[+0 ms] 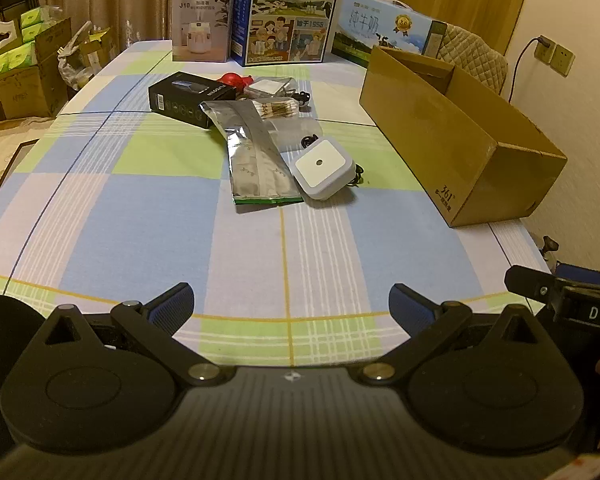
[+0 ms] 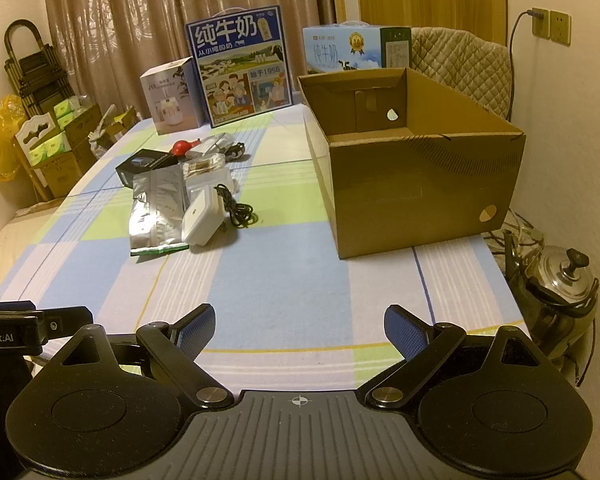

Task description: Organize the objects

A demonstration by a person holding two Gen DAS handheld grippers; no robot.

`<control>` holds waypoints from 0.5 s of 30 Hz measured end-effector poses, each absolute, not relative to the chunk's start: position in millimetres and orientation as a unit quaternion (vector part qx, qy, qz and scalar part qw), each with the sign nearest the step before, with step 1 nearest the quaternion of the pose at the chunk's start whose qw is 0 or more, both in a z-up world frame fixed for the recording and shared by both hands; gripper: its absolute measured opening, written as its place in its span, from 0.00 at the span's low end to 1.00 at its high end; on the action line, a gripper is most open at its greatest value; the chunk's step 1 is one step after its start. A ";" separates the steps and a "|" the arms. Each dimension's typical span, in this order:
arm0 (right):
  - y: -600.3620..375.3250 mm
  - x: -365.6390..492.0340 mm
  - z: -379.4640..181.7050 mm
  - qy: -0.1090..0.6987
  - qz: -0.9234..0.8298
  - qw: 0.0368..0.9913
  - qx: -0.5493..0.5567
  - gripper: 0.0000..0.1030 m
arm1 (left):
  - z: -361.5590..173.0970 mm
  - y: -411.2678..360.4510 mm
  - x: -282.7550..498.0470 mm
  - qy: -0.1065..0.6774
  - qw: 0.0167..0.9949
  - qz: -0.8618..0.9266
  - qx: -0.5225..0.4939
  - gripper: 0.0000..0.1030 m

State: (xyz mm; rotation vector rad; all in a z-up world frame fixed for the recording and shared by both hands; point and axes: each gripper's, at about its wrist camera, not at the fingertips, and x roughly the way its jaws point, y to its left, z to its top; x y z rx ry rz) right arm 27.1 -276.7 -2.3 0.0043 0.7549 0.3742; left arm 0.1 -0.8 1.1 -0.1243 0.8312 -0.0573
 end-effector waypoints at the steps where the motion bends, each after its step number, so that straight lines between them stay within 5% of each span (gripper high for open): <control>1: -276.7 27.2 -2.3 0.366 0.182 0.913 0.002 0.87 | 1.0 -0.9 0.4 0.404 0.913 -0.028 -0.060 0.99; 15: -276.5 27.3 -1.4 0.367 0.183 0.912 0.002 0.87 | 0.1 0.5 0.7 0.403 0.913 -0.026 -0.061 0.99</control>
